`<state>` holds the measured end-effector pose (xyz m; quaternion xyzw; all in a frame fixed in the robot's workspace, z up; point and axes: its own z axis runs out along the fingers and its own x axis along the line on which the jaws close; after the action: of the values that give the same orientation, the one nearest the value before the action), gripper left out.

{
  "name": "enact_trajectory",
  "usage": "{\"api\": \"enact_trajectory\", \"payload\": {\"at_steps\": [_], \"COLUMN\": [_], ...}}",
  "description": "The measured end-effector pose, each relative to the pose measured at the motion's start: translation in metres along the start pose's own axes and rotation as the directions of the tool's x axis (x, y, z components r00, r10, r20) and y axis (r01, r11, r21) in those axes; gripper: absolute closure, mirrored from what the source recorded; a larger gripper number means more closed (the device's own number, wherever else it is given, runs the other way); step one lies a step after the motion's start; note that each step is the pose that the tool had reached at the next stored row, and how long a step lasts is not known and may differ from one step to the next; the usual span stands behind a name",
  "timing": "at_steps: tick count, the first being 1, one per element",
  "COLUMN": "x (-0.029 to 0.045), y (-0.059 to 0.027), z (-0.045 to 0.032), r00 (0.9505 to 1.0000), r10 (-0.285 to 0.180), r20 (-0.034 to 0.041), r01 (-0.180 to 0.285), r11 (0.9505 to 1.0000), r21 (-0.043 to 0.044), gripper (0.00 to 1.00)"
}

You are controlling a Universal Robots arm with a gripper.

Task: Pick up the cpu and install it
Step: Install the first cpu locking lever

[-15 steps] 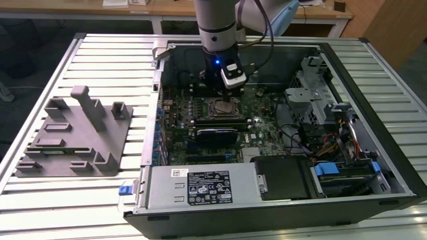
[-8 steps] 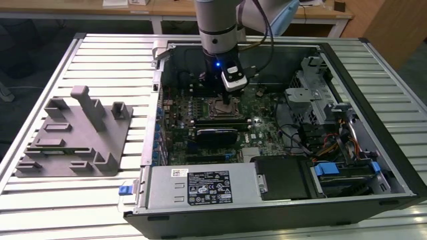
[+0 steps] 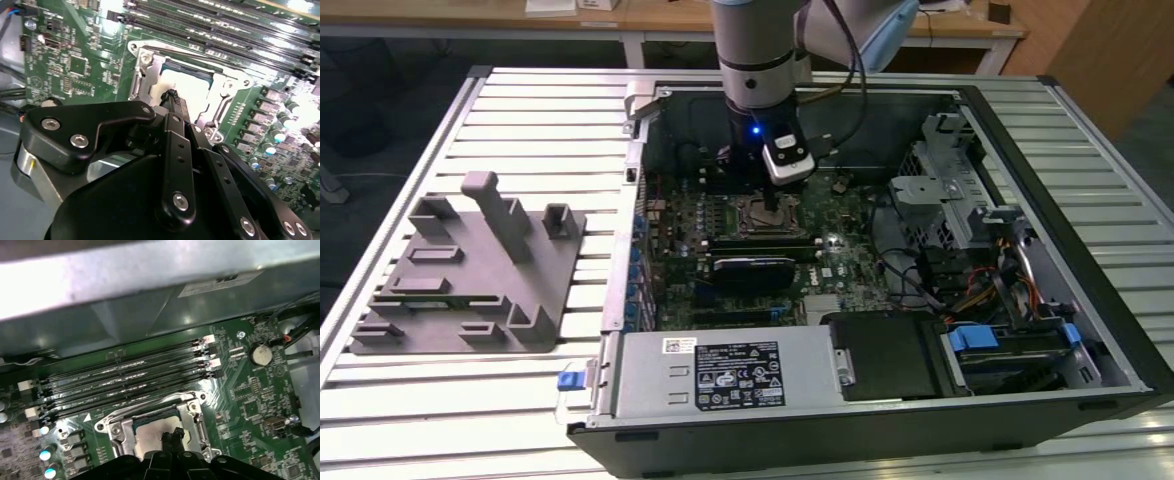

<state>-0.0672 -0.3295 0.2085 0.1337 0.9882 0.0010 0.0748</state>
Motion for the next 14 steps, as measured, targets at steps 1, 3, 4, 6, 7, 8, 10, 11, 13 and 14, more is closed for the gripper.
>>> {"api": "enact_trajectory", "payload": {"at_steps": [1,3,4,6,7,8,10,11,13,14], "x": [0.0000,0.0000,0.0000,0.0000,0.0000,0.0000,-0.0001,-0.0002,-0.0006,-0.0009], "y": [0.0000,0.0000,0.0000,0.0000,0.0000,0.0001,0.0000,0.0000,0.0001,0.0001], "z": [-0.0001,0.0000,0.0000,0.0000,0.0001,0.0002,-0.0004,-0.0012,-0.0041,-0.0060], "r00": [1.0000,1.0000,1.0000,1.0000,1.0000,0.9999,0.9998,0.9997,0.9996,0.9995], "r10": [0.000,0.000,0.000,-0.001,-0.005,-0.010,-0.022,-0.025,-0.030,-0.031], "r20": [-0.0026,-0.0027,-0.0027,-0.0029,-0.0026,-0.0019,-0.0015,-0.0014,-0.0013,-0.0013], "r01": [0.000,0.000,0.000,0.001,0.005,0.010,0.022,0.025,0.030,0.031], "r11": [1.0000,1.0000,1.0000,1.0000,1.0000,0.9999,0.9997,0.9997,0.9995,0.9995], "r21": [0.0011,0.0011,0.0011,0.0010,0.0016,0.0034,0.0059,0.0060,0.0056,0.0054], "gripper": [0.89,0.89,0.89,0.89,0.89,0.89,0.89,0.89,0.89,0.89]}}
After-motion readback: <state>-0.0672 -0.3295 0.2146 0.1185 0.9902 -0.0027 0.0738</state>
